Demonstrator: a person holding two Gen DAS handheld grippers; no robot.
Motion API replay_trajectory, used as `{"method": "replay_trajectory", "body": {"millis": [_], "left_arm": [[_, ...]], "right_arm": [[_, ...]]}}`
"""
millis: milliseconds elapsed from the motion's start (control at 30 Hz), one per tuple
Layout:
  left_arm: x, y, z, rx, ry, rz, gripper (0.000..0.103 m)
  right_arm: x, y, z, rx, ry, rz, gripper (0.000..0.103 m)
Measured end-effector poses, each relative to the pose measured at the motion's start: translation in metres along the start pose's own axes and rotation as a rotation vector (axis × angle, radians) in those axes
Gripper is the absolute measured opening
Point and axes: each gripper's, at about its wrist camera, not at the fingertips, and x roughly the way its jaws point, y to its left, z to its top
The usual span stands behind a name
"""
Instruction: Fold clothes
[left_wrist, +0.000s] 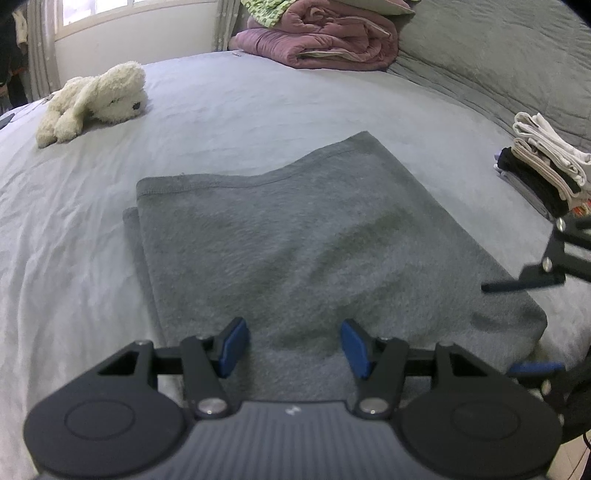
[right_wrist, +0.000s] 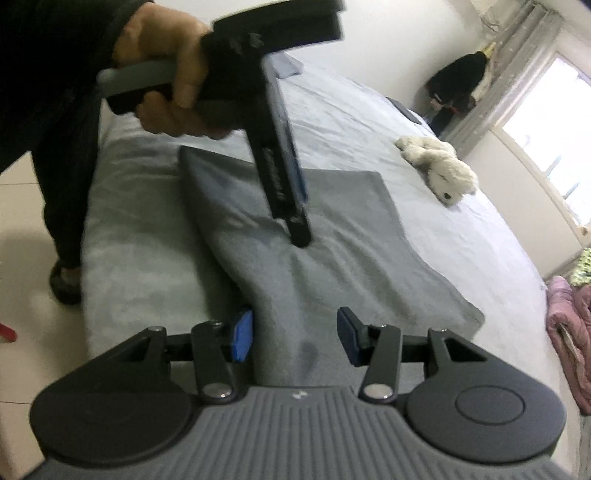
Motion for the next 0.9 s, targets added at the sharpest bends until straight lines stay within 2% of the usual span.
{"method": "replay_trajectory", "body": {"millis": [167,367,467,500,533,700,733,767,900], "left_arm": [[0.000,0.002,0.000,-0.008,0.002,-0.008,0.059],[0.000,0.001,0.000,-0.006,0.002,-0.008,0.059],[0.000,0.001,0.001,-0.004,0.003,-0.006,0.059],[0.000,0.001,0.001,-0.003,0.003,-0.004,0.059],[0.000,0.001,0.001,-0.002,0.003,-0.004,0.059],[0.001,0.000,0.000,0.005,0.002,0.001,0.059],[0.001,-0.001,0.000,0.008,0.002,0.004,0.059],[0.001,-0.002,0.000,0.012,0.002,0.008,0.059],[0.001,-0.004,0.000,0.020,0.002,0.016,0.060]], "right_arm": [[-0.001,-0.006,-0.004,0.000,0.014,-0.009,0.052],[0.000,0.006,-0.010,-0.057,0.073,0.042,0.053],[0.002,0.007,-0.014,-0.085,0.105,0.021,0.051],[0.002,0.005,-0.014,-0.079,0.104,0.017,0.049],[0.002,0.003,-0.014,-0.075,0.104,0.014,0.042],[0.000,0.007,-0.017,-0.119,0.120,0.003,0.040],[-0.001,0.008,-0.016,-0.123,0.118,0.004,0.031],[-0.002,0.008,-0.016,-0.123,0.110,0.005,0.012],[-0.024,-0.009,-0.005,-0.024,-0.033,0.003,0.008]]}}
